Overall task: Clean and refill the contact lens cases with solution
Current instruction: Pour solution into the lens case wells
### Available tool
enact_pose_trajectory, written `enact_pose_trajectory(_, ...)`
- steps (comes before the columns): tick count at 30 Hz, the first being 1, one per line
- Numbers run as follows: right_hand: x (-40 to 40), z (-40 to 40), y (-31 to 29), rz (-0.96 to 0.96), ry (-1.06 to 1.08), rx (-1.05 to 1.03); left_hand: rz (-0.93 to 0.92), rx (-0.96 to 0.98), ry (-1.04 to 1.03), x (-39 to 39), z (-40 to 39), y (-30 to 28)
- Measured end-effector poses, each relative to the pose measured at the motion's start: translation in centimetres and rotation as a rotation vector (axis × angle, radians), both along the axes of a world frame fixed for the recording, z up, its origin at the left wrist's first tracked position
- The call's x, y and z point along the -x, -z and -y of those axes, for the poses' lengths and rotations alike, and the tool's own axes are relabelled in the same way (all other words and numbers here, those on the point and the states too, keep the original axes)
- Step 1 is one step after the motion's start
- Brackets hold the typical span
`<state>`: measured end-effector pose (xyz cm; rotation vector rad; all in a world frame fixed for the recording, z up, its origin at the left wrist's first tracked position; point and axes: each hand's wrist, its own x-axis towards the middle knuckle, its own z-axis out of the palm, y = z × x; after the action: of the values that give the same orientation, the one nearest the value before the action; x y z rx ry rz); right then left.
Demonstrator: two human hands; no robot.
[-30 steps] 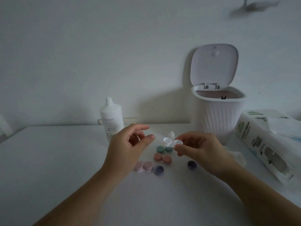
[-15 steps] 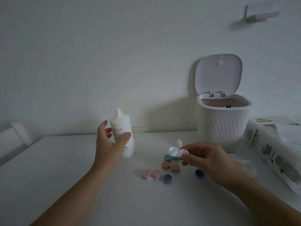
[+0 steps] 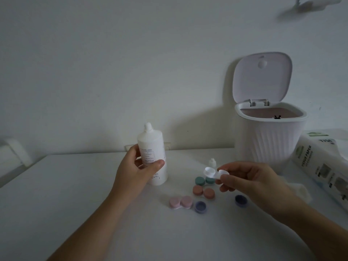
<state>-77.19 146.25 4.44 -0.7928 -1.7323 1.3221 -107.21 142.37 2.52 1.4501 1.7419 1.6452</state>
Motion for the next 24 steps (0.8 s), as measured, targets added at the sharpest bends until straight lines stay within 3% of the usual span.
enact_pose_trajectory(6, -0.2, 0.2, -0.3, 0.032, 0.001, -0.015, -0.114, -0.073, 0.030, -0.4, 0.5, -0.5)
enact_pose_trajectory(17, -0.2, 1.8, -1.1, 0.208, 0.072, -0.157, -0.671, -0.214, 0.076, -0.7, 1.3, -1.1)
enact_pose_trajectory(24, -0.2, 1.7, -0.6, 0.301, 0.063, -0.268, -0.794, -0.221, 0.108, -1.0, 1.3, -1.3)
